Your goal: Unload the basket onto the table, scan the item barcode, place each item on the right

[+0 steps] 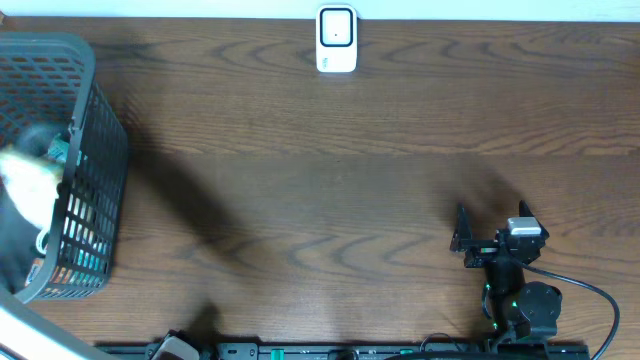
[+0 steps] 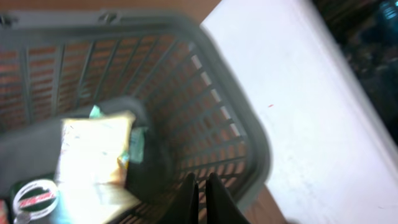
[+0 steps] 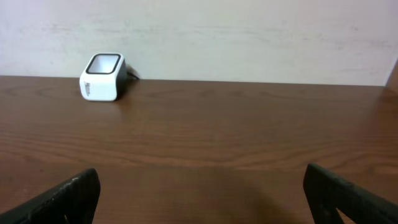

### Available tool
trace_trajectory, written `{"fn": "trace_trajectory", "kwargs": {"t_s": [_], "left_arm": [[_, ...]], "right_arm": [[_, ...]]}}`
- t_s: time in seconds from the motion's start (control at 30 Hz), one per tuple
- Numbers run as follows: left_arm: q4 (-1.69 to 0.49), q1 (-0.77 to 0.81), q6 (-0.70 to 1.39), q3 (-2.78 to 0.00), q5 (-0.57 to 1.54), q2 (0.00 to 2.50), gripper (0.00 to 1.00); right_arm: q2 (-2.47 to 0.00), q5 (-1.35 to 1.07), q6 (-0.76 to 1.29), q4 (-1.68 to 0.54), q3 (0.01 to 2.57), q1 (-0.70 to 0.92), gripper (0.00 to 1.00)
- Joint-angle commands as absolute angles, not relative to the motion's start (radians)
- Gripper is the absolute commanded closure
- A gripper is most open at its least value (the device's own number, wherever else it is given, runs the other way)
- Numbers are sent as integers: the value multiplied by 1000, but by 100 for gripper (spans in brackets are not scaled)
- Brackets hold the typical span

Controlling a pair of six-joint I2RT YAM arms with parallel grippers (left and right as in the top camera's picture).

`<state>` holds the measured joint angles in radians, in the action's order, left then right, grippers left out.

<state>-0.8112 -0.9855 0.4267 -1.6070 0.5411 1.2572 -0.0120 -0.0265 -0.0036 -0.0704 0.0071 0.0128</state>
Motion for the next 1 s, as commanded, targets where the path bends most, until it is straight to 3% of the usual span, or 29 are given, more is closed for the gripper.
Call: {"fn": "trace_trajectory", "kwargs": {"t_s": [0.0,0.13,0.17,0.23,0.33,0.53,0.77,0.97], "left_arm": [[-801,-985,454,-1619,550,1216,93],[-820,-985,454,-1618,487,1211,92],[-830,-985,454,-1617,473,1218,83],[-853,-985,448,-1612,449,1238,53],[-902,-985,406,-1608,432,1302,33],[-928,-985,348,-1608,379,1434,21],[-923,-981,347,-1608,347,1572,20],[-953,-935,333,-1608,165,1633,20]], "right_arm": [[-7,-28,14,-75,6,20,1],[-7,-28,14,-75,6,20,1],[-7,-28,14,-75,6,20,1],[-7,-28,14,-75,6,20,1],[-7,-28,14,-75,6,20,1],[-7,-28,14,-75,6,20,1],[-7,-28,14,-75,6,20,1],[-7,-28,14,-75,6,20,1]]}}
